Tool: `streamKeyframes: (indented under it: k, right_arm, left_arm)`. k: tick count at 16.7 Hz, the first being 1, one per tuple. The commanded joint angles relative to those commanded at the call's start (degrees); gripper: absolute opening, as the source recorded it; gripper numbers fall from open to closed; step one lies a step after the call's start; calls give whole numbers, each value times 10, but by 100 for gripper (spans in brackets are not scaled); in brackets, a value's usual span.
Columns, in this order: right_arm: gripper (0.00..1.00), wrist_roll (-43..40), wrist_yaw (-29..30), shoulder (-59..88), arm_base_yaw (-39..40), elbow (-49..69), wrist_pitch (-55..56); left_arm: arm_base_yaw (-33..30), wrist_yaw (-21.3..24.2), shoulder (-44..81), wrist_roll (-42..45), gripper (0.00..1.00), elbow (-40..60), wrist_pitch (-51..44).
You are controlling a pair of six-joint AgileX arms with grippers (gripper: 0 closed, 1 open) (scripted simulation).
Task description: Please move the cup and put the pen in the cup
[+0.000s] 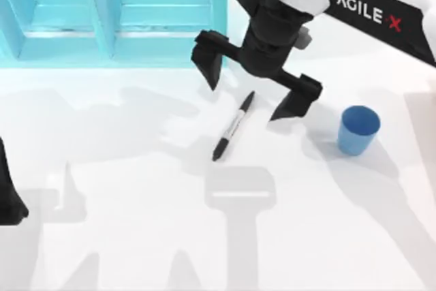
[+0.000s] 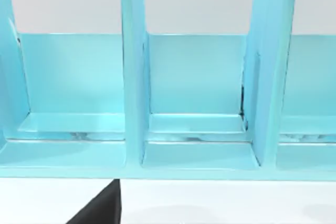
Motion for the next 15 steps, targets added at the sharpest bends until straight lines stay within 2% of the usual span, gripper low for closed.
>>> streamKeyframes:
  k: [4, 10, 15]
  right_arm:
    - [100, 1, 0, 14, 1, -10, 22]
    - [100, 12, 3, 85, 12, -53, 142]
    - [100, 14, 4, 92, 13, -57, 151]
  left_arm:
    - [0, 0, 0, 0, 100, 0, 0]
    - [0, 0, 0, 0, 100, 0, 0]
    - [0, 0, 0, 0, 100, 0, 0]
